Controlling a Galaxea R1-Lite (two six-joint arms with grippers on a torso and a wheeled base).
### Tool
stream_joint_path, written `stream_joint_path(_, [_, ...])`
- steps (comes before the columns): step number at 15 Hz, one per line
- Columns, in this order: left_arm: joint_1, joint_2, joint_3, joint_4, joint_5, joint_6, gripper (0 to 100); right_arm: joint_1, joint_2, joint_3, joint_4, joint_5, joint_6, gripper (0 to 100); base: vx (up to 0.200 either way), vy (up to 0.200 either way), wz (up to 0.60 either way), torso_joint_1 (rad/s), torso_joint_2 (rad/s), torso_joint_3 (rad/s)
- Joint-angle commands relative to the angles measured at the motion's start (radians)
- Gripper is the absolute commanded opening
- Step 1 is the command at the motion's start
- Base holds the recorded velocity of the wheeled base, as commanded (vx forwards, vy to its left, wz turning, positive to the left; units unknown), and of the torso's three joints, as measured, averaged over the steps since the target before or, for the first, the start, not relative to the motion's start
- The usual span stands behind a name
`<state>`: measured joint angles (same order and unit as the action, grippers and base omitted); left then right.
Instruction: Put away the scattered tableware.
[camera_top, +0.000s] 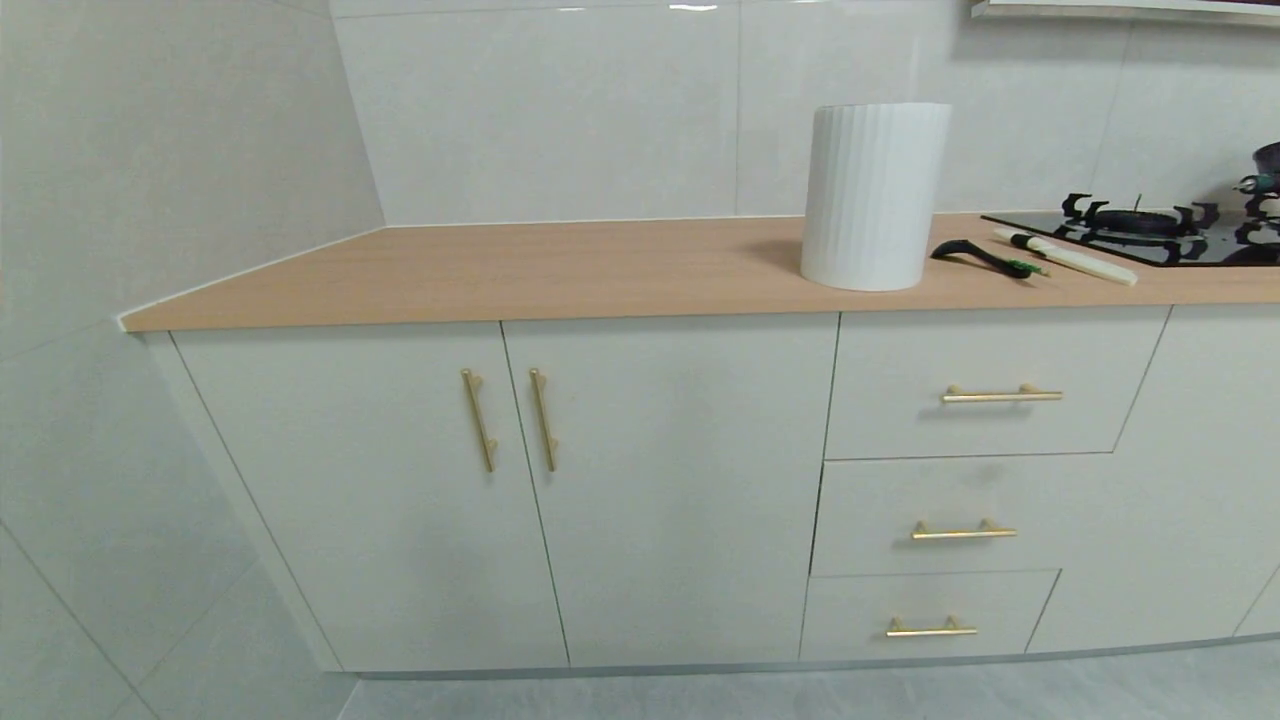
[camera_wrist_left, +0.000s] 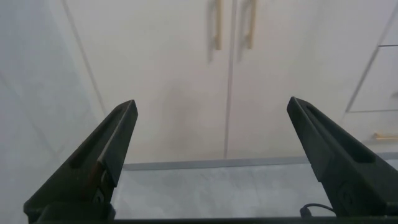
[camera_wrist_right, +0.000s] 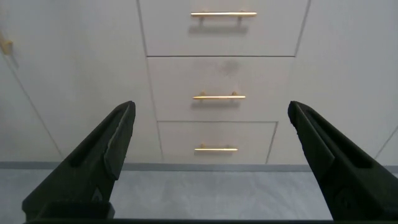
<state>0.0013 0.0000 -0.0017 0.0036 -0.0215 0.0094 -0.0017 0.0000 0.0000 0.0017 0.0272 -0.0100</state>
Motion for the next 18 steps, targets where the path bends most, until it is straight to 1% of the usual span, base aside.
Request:
stream_joint_path(1, [0.0,0.0,0.0,-0.001,0.0,0.0,100,0.0,0.002,0.0,0.0,0.0,-0.001,100,0.0,-0.2,0.0,-0.002,0.02,0.007])
stream_joint_path(9, [0.0,0.0,0.0,-0.001,0.0,0.0,100,0.0,0.0,0.0,0.0,0.0,0.002,100,0.0,-0.2,0.0,0.004,0.01,0.002])
stream_joint_path(16, [0.0,0.0,0.0,-0.001,0.0,-0.002,100,0.0,0.0,0.0,0.0,0.0,0.002,100,0.0,0.0,0.0,0.0,0.0,0.0])
stream_joint_path(18, [0.0,0.0,0.0,-0.001,0.0,-0.002,100,0.0,0.0,0.0,0.0,0.0,0.004,100,0.2,0.0,0.0,0.0,0.0,0.0])
